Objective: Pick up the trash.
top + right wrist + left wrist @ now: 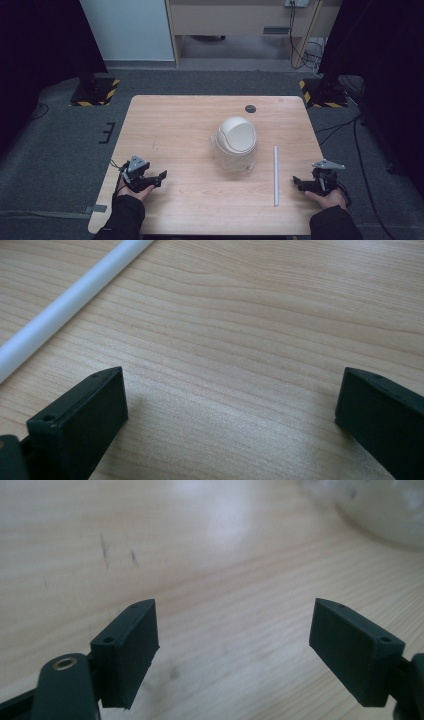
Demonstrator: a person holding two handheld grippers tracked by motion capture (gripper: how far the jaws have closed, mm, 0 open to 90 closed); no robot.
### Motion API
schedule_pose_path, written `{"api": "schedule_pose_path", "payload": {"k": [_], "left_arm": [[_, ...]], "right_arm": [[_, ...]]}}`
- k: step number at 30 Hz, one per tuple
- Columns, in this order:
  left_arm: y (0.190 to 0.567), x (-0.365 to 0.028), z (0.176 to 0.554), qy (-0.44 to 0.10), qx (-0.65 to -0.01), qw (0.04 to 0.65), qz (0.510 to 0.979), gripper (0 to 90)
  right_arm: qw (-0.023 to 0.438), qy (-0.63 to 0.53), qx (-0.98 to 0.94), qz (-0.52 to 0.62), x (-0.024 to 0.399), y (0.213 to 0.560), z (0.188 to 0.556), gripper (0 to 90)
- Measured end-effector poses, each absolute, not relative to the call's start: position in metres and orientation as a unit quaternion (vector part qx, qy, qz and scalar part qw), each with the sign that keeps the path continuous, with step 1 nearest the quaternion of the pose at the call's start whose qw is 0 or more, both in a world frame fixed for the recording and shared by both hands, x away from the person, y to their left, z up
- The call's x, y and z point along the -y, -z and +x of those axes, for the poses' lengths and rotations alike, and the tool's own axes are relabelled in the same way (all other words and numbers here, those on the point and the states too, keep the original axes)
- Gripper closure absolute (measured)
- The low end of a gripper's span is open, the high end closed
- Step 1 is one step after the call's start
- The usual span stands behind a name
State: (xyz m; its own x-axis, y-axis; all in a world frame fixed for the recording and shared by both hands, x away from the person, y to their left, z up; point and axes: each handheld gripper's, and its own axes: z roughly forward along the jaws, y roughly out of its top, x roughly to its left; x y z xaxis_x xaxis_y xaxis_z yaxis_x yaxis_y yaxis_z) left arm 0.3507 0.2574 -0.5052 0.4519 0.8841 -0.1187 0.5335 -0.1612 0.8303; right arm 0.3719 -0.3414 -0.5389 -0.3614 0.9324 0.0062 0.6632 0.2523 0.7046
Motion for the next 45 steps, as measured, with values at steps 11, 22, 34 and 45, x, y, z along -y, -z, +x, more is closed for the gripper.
{"api": "schedule_pose_path", "payload": {"k": [11,22,34,45], "left_arm": [[0.464,-0.240,0.342,-0.246,-0.447,0.518,0.687,17.8],[0.429,-0.219,0.348,-0.259,-0.420,0.563,0.663,16.6],[0.399,-0.175,0.362,-0.260,-0.381,0.595,0.658,16.6],[0.387,-0.134,0.377,-0.248,-0.361,0.604,0.666,16.5]], "right_arm": [[0.218,-0.314,-0.750,0.540,0.341,0.539,0.376,0.8],[0.222,-0.311,-0.745,0.547,0.339,0.539,0.377,0.7],[0.222,-0.311,-0.745,0.546,0.339,0.539,0.377,0.7],[0.222,-0.311,-0.745,0.547,0.339,0.539,0.377,0.7]]}}
